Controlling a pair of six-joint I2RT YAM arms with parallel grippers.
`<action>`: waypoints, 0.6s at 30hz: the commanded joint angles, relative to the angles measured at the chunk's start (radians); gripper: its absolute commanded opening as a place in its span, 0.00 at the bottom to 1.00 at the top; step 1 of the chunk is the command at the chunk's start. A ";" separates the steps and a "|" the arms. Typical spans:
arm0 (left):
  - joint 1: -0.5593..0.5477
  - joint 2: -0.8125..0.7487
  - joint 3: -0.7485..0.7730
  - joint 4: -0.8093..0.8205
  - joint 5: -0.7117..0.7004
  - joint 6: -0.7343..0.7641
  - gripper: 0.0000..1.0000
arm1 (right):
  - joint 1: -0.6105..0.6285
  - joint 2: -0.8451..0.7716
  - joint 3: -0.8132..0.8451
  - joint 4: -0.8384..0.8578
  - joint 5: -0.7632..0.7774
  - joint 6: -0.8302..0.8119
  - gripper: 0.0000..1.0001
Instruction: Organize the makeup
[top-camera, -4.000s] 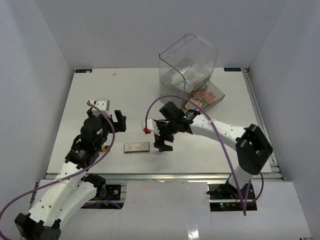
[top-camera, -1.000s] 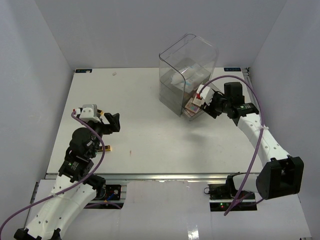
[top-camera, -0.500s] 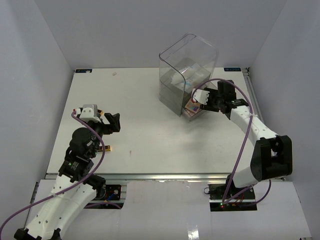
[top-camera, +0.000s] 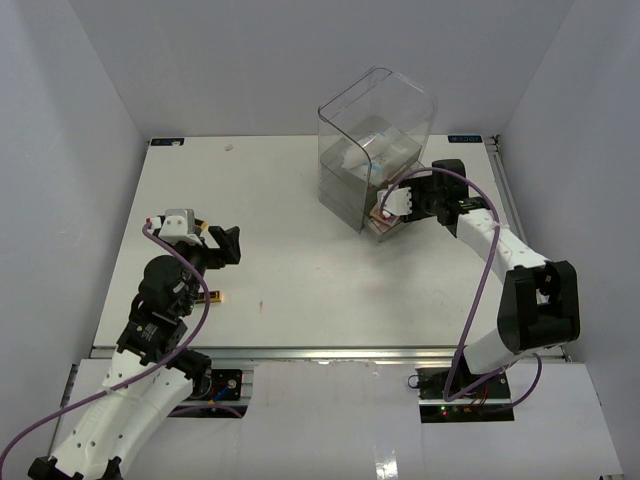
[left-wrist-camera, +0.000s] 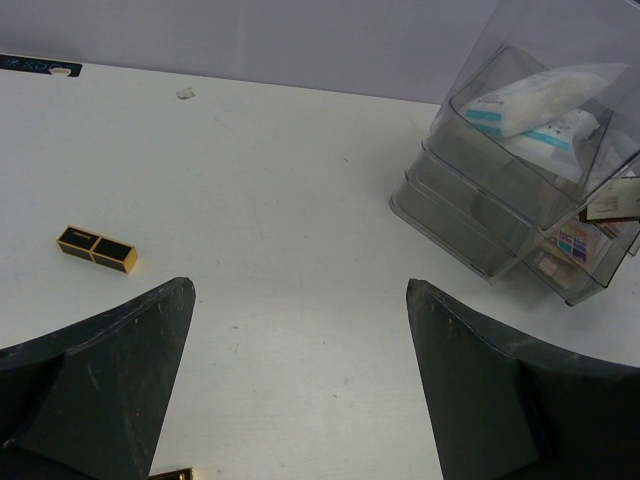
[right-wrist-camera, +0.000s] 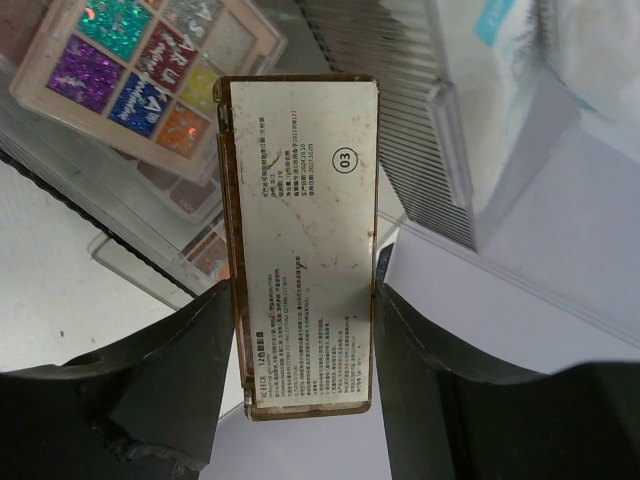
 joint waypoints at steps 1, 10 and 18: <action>0.008 -0.006 -0.003 0.016 0.017 0.010 0.98 | -0.004 0.035 0.042 0.034 -0.005 -0.040 0.38; 0.008 -0.003 -0.004 0.016 0.023 0.012 0.98 | -0.004 0.012 0.031 0.044 -0.005 -0.001 0.90; 0.008 0.004 -0.004 0.016 0.029 0.015 0.98 | -0.006 -0.098 0.009 0.045 -0.038 0.104 0.90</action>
